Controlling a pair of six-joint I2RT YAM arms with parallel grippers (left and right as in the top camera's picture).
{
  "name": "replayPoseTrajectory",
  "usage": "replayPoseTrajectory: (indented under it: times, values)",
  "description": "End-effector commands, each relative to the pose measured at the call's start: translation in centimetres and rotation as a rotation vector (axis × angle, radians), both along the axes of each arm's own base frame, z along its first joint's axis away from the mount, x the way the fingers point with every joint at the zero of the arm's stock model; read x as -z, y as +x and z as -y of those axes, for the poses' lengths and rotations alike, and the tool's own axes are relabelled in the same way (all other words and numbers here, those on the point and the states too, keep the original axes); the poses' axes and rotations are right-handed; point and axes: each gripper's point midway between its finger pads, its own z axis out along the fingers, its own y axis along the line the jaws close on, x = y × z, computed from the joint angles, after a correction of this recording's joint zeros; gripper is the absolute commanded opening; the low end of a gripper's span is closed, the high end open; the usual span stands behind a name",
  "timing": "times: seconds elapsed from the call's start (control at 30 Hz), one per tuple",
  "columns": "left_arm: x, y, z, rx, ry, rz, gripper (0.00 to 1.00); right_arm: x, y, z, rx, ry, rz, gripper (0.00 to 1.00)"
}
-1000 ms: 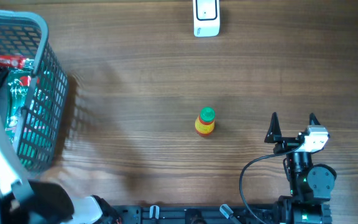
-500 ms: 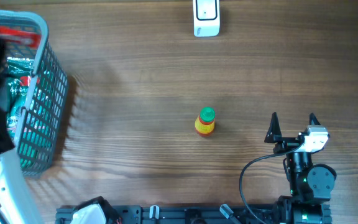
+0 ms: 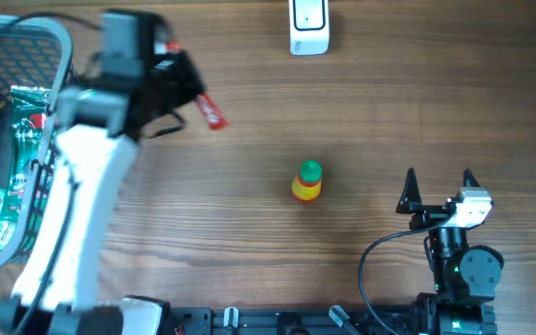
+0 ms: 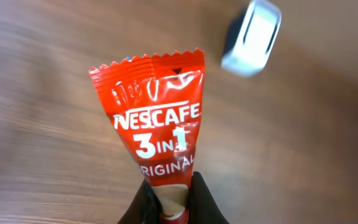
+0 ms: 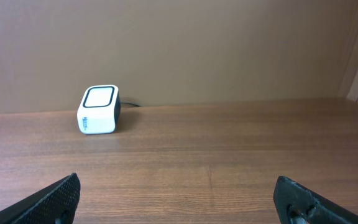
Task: Scan the item barcode
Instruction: 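Lift the sachet out and carry it beside the bottle, then release the sachet onto the table next to the bottle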
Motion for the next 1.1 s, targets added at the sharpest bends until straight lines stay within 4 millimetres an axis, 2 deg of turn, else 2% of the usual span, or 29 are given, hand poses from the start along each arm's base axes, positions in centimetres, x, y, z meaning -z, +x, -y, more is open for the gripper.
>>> replayPoseTrajectory:
  times: [0.0, 0.1, 0.2, 0.33, 0.43, 0.53, 0.57, 0.6, 0.63, 0.67, 0.73, 0.83, 0.87, 0.93, 0.97, 1.0, 1.07]
  values:
    - [7.0, 0.2, 4.2, 0.135, 0.087, -0.13, 0.04, -0.1, 0.0, 0.0, 0.004, -0.013, 0.005, 1.0]
    - [11.7, 0.8, 7.0, 0.195, 0.118, -0.199, 0.04, -0.1, 0.0, 0.0, 0.004, -0.013, 0.005, 1.0]
    - [15.7, 0.7, 9.2, 0.241, 0.144, -0.259, 0.04, -0.1, 0.0, 0.0, 0.004, -0.013, 0.005, 1.0]
    - [20.2, -0.3, 11.0, 0.289, 0.182, -0.341, 0.04, -0.1, 0.0, 0.0, 0.004, -0.013, 0.005, 1.0]
    - [22.6, -1.5, 12.0, 0.319, 0.208, -0.397, 0.04, -0.1, 0.0, 0.0, 0.004, -0.013, 0.005, 1.0]
    - [23.1, -2.6, 13.0, 0.346, 0.215, -0.42, 0.04, -0.1, 0.0, 0.0, 0.004, -0.013, 0.005, 1.0]
    - [22.9, -2.7, 13.2, 0.353, 0.217, -0.414, 0.12, -0.1, 0.0, 0.0, 0.004, -0.013, 0.005, 1.0]
    - [22.2, -2.4, 13.3, 0.351, 0.223, -0.391, 0.33, -0.1, 0.0, 0.0, 0.003, -0.013, 0.005, 1.0]
    - [21.3, -1.9, 13.2, 0.345, 0.234, -0.366, 0.44, -0.1, 0.0, 0.0, 0.004, -0.012, 0.005, 1.0]
    - [20.4, -1.4, 12.9, 0.333, 0.246, -0.344, 0.49, -0.1, 0.0, 0.0, 0.004, -0.013, 0.005, 1.0]
    - [17.2, 0.3, 11.7, 0.282, 0.287, -0.273, 0.54, -0.1, 0.0, 0.0, 0.004, -0.013, 0.005, 1.0]
    - [10.5, 3.1, 9.8, 0.24, 0.314, -0.134, 0.55, -0.1, 0.0, 0.0, 0.004, -0.013, 0.005, 1.0]
    - [8.1, 3.9, 9.2, 0.224, 0.309, -0.086, 0.56, -0.1, 0.0, 0.0, 0.004, -0.013, 0.005, 1.0]
    - [2.0, 5.5, 7.3, 0.165, 0.284, 0.039, 0.58, -0.1, 0.0, 0.0, 0.004, -0.013, 0.005, 1.0]
    - [0.3, 5.9, 6.5, 0.139, 0.276, 0.075, 0.61, -0.1, 0.0, 0.0, 0.004, -0.013, 0.005, 1.0]
    - [-2.5, 6.5, 4.9, 0.092, 0.266, 0.135, 0.65, -0.1, 0.0, 0.0, 0.004, -0.013, 0.005, 1.0]
    - [-6.0, 6.9, 2.3, 0.016, 0.263, 0.211, 0.77, -0.1, 0.0, 0.0, 0.004, -0.013, 0.005, 1.0]
